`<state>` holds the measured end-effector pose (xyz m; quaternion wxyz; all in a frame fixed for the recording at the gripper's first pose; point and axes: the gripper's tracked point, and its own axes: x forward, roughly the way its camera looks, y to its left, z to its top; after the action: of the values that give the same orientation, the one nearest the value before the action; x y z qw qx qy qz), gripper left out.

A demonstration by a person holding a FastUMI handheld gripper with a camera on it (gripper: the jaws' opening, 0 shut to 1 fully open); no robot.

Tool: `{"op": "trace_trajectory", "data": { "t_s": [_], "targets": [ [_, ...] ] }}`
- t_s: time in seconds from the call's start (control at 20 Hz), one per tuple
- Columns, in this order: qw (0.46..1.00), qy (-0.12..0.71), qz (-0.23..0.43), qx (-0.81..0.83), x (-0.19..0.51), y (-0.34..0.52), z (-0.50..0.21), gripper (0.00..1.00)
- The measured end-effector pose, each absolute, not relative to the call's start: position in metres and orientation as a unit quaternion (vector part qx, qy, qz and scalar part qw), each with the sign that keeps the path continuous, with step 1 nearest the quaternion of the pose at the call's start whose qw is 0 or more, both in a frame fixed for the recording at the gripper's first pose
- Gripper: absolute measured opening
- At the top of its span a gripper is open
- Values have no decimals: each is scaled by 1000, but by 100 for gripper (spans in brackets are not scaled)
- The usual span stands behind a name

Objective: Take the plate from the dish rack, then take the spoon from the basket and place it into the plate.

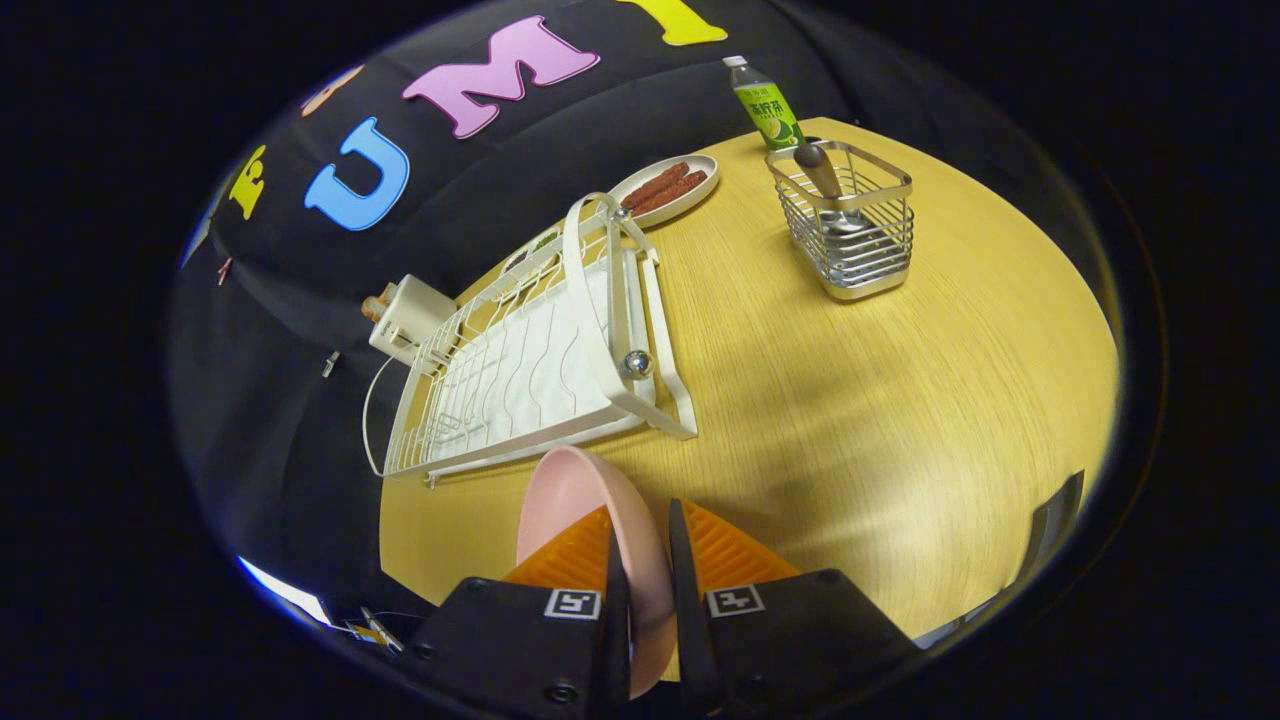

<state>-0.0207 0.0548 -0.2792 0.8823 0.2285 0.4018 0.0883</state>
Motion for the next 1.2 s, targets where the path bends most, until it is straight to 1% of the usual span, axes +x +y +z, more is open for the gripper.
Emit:
{"op": "trace_trajectory", "data": {
  "t_s": [0.1,0.15,0.25,0.3,0.35,0.45,0.5,0.55,0.65,0.75,0.9,1.2],
  "targets": [
    [882,408,89,218,-18,44,-284,25],
    [883,409,94,211,-17,38,-282,28],
    [892,390,107,203,-11,25,-268,28],
    [897,381,113,192,-9,17,-259,33],
    [905,369,119,178,-7,6,-251,43],
    [928,326,117,139,-1,-24,-227,59],
    [940,296,118,121,3,-37,-209,59],
    [951,266,121,101,8,-47,-193,74],
    [970,203,124,43,17,-69,-164,99],
    [981,143,134,-12,32,-77,-141,98],
    [979,98,169,-54,42,-64,-124,98],
    [976,69,162,-124,81,-56,-152,98]
  ]
}}
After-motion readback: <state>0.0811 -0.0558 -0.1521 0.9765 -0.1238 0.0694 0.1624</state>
